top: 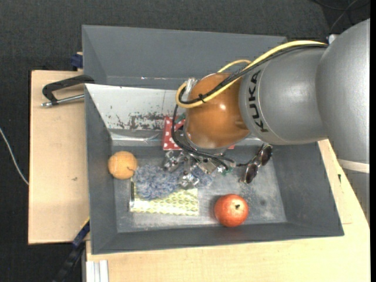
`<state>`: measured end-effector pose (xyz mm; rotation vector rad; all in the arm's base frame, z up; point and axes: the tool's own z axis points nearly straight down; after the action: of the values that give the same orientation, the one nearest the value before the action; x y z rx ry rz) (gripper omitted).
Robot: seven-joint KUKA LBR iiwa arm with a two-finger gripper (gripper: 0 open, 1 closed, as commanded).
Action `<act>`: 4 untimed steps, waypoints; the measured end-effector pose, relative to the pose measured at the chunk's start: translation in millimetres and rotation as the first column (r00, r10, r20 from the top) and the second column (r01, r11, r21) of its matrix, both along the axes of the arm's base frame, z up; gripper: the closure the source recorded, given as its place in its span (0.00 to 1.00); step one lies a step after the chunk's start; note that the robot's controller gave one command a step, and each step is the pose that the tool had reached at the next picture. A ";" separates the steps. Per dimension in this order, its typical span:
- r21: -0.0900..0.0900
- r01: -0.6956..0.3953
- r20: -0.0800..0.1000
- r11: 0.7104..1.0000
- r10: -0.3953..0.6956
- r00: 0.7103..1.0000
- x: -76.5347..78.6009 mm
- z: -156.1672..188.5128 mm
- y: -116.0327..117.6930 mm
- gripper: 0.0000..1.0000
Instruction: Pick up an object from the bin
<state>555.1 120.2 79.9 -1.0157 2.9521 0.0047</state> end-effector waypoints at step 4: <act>-0.022 -0.535 0.003 0.845 0.535 0.845 -29.6 -1.3 102.9 1.00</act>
Offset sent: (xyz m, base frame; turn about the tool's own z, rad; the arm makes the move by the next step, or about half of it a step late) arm 0.0000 0.0000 0.0000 0.0000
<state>525.5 223.1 78.6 -1.7980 2.5522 -0.0212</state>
